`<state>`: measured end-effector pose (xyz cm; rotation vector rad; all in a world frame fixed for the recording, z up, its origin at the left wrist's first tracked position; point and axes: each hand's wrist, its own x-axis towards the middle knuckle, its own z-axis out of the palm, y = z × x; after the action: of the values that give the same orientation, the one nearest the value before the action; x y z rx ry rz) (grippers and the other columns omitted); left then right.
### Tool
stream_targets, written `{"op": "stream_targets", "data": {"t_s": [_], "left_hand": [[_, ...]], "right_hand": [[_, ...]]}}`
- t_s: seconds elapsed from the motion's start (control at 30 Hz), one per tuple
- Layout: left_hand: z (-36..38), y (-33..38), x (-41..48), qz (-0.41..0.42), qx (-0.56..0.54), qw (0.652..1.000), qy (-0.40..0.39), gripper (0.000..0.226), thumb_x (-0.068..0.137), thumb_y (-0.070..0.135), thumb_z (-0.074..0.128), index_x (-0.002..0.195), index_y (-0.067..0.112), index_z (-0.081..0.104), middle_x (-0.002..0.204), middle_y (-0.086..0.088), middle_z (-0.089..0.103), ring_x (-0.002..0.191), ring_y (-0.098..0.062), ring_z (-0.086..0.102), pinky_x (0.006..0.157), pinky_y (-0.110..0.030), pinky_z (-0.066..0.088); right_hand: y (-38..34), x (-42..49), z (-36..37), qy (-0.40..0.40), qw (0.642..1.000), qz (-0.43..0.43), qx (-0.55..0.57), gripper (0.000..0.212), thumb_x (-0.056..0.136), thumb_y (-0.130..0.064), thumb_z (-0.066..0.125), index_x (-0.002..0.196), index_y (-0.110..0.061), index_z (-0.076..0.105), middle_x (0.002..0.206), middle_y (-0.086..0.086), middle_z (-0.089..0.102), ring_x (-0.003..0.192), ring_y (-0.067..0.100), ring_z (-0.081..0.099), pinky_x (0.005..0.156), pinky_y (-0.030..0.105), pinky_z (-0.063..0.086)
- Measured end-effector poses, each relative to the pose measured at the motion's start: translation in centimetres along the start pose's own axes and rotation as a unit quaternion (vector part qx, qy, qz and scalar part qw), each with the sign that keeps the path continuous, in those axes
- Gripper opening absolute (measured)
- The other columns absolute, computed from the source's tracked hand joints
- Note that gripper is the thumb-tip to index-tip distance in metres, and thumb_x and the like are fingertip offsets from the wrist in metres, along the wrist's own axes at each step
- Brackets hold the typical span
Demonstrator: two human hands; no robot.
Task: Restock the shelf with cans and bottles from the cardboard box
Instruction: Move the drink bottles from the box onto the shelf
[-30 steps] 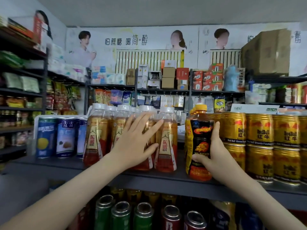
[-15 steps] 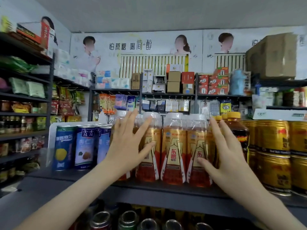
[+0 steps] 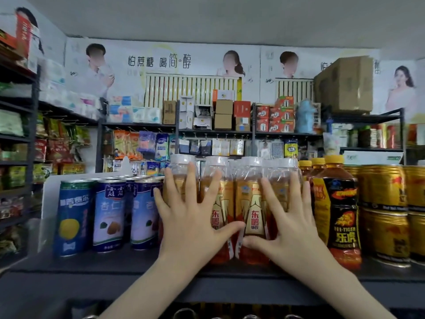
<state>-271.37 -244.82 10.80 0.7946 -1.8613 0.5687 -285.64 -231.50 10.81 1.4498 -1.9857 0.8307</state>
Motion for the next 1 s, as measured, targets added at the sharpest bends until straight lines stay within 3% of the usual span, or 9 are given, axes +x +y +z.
{"op": "stream_targets", "data": {"t_s": [0.1,0.23,0.4,0.53,0.63,0.73,0.8,0.9,1.0], "left_hand": [[-0.1,0.1,0.0,-0.001,0.01,1.0,-0.014,0.094,0.074,0.086,0.025,0.151,0.032,0.024,0.157,-0.018,0.016,0.139,-0.055,0.011,0.098,-0.076,0.02],[-0.6,-0.3,-0.1,-0.014,-0.017,0.999,-0.03,0.079,0.085,0.076,0.021,0.151,0.032,0.024,0.157,-0.017,0.015,0.141,-0.051,0.009,0.101,-0.071,0.022],[-1.1,-2.2,-1.4,-0.042,-0.184,0.982,0.018,0.06,0.094,0.053,0.032,0.149,0.045,0.01,0.159,0.001,-0.008,0.146,-0.023,-0.007,0.113,-0.049,0.007],[-2.7,-3.8,-2.6,-0.099,-0.268,0.958,-0.001,0.067,0.092,0.047,0.05,0.133,0.07,0.001,0.15,0.016,0.004,0.141,-0.018,0.016,0.111,-0.038,0.022],[-3.4,-4.5,-3.0,-0.104,-0.271,0.953,-0.087,0.082,0.091,0.044,0.055,0.135,0.067,-0.01,0.136,0.008,0.033,0.111,0.003,0.044,0.092,-0.013,0.036],[-3.5,-4.9,-3.2,-0.104,-0.268,0.95,-0.125,0.085,0.092,0.044,0.053,0.139,0.061,-0.015,0.113,0.015,0.038,0.076,0.012,0.039,0.064,0.002,0.031],[-3.3,-4.9,-3.2,-0.108,-0.273,0.948,-0.125,0.083,0.094,0.041,0.052,0.139,0.06,-0.014,0.119,0.01,0.043,0.086,0.004,0.048,0.065,0.003,0.03],[-3.2,-4.7,-3.4,-0.102,-0.295,0.942,-0.124,0.078,0.097,0.032,0.049,0.138,0.06,-0.013,0.13,0.021,0.033,0.1,0.019,0.038,0.082,0.004,0.026],[-3.3,-4.5,-3.6,-0.102,-0.322,0.933,-0.125,0.078,0.099,0.026,0.046,0.136,0.062,-0.013,0.152,0.019,0.014,0.135,0.004,0.018,0.107,-0.017,0.017]], "right_hand": [[-0.2,0.1,0.6,-0.006,0.999,0.008,-0.053,0.113,0.058,-0.087,0.047,0.127,-0.059,-0.038,0.138,-0.009,-0.054,0.127,0.027,-0.051,0.111,0.064,0.009],[0.6,0.2,0.4,-0.017,0.999,0.002,-0.05,0.108,0.056,-0.088,0.038,0.126,-0.06,-0.039,0.138,-0.011,-0.054,0.127,0.025,-0.052,0.111,0.064,0.01],[1.7,0.2,0.1,-0.021,0.999,-0.004,-0.045,0.109,0.053,-0.091,0.036,0.128,-0.059,-0.037,0.138,-0.012,-0.054,0.128,0.023,-0.051,0.11,0.064,0.012],[1.4,0.2,1.0,0.001,0.998,-0.004,-0.059,0.111,0.058,-0.092,0.032,0.145,-0.047,-0.019,0.154,-0.003,-0.034,0.138,0.03,-0.036,0.103,0.069,0.022],[0.8,0.4,1.9,0.014,0.997,0.003,-0.073,0.115,0.061,-0.089,0.042,0.15,-0.039,-0.01,0.158,0.001,-0.024,0.142,0.037,-0.024,0.098,0.072,0.027],[0.3,0.5,2.4,0.032,0.996,-0.005,-0.086,0.109,0.067,-0.088,0.038,0.153,-0.031,0.003,0.16,0.006,-0.008,0.142,0.043,-0.01,0.093,0.074,0.031],[0.4,0.4,2.7,0.035,0.996,-0.009,-0.087,0.106,0.067,-0.086,0.032,0.153,-0.031,0.006,0.16,0.006,-0.003,0.143,0.043,-0.009,0.093,0.074,0.03],[0.7,0.2,2.3,0.042,0.997,-0.024,-0.056,0.093,0.076,-0.083,0.029,0.15,-0.04,-0.008,0.158,-0.003,-0.019,0.141,0.031,-0.029,0.103,0.069,0.022],[1.6,-0.2,1.7,0.047,0.997,-0.059,-0.017,0.08,0.086,-0.064,0.034,0.142,-0.049,-0.021,0.148,-0.015,-0.039,0.138,0.019,-0.038,0.112,0.06,0.011]]}}
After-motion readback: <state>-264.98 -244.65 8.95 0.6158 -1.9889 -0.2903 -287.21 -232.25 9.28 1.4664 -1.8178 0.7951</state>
